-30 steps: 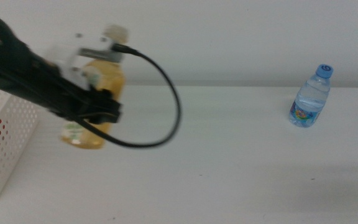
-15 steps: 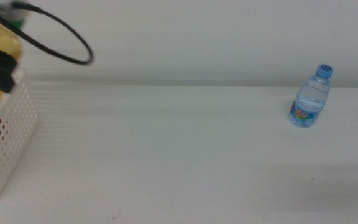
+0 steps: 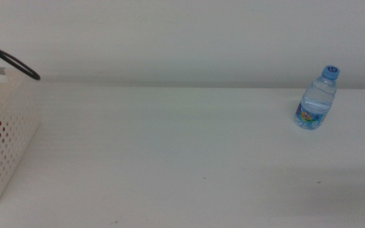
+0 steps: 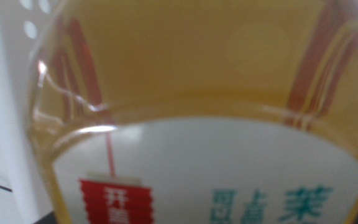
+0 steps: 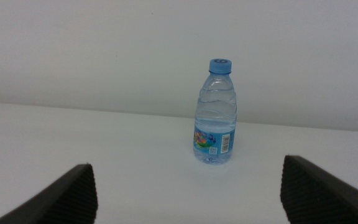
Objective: Use arms to grab the bottles and put them into the dustbin to the left of the table.
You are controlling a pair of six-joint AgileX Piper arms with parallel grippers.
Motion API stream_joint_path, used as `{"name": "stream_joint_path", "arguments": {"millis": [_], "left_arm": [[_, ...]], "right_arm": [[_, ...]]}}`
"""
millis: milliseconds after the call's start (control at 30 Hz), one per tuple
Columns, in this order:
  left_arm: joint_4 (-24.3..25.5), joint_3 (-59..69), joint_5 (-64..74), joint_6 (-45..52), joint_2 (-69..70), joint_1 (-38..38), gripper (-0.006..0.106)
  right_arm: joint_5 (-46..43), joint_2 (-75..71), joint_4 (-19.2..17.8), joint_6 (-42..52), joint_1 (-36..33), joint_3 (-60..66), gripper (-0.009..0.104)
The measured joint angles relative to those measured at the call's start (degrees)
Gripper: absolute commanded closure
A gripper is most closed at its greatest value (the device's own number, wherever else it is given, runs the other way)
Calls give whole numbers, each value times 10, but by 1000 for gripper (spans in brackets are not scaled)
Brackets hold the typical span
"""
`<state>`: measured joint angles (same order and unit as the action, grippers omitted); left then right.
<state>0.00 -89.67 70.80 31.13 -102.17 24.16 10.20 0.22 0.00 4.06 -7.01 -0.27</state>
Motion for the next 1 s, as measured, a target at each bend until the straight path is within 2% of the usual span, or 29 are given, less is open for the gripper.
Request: {"name": "stream_joint_path", "arguments": {"millis": [433,533,600,667,700,800,1000], "left_arm": [[0,41,-2,4,-41,1,102],[-4,51,-2,4,-41,1,97],[-4,56,-2,4,-41,1,87],[-4,58,-2,4,-41,1,71],[0,58,-2,4,-41,1,42],[0,58,-2,5,-41,1,9],[-4,40,-4,-18,-12,0,7]], "right_arm": [[0,0,0,0,0,0,16],[0,0,0,0,0,0,16],[0,0,0,0,0,0,16],[0,0,0,0,0,0,16],[0,0,0,0,0,0,16],[0,0,0,0,0,0,16],[0,0,0,0,0,0,16]]}}
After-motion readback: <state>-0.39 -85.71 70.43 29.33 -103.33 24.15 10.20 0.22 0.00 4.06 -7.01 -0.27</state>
